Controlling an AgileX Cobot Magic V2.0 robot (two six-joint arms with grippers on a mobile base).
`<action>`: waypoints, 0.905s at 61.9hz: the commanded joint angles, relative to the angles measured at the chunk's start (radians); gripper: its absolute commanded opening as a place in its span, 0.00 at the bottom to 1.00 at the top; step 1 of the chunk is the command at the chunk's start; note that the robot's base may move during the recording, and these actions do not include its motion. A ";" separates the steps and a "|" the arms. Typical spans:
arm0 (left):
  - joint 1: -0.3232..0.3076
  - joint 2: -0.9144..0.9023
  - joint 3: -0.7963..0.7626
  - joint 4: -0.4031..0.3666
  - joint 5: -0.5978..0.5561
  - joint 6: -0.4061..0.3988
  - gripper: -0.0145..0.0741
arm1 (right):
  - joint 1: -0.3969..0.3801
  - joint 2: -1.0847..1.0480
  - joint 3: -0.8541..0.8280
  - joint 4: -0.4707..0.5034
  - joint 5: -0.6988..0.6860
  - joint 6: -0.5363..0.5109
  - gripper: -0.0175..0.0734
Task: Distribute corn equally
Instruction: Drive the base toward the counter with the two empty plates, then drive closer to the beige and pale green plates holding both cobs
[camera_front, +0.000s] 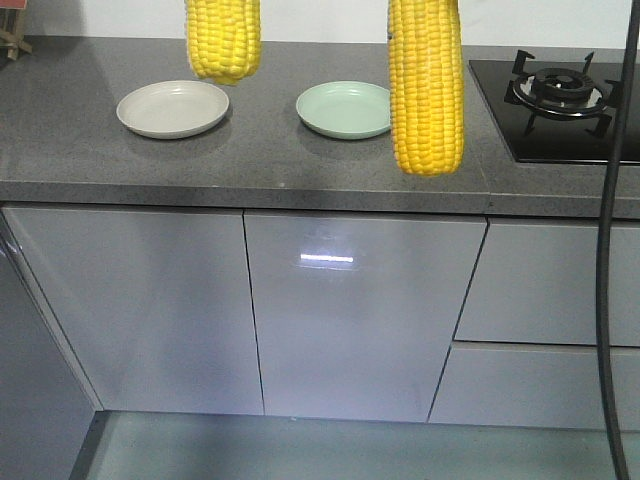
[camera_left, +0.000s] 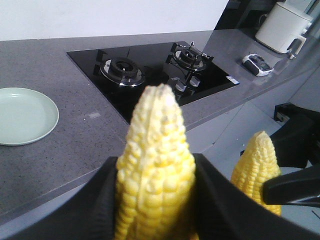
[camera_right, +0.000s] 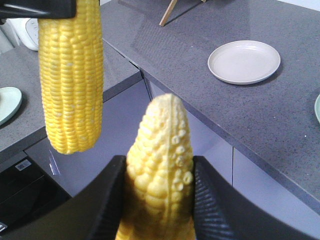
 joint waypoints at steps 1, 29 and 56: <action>-0.002 -0.046 -0.021 -0.032 -0.031 -0.005 0.15 | -0.002 -0.035 -0.025 0.043 0.017 -0.002 0.19; -0.002 -0.046 -0.021 -0.032 -0.031 -0.005 0.15 | -0.002 -0.035 -0.025 0.043 0.017 -0.002 0.19; -0.002 -0.046 -0.021 -0.032 -0.031 -0.005 0.15 | -0.002 -0.035 -0.025 0.043 0.017 -0.002 0.19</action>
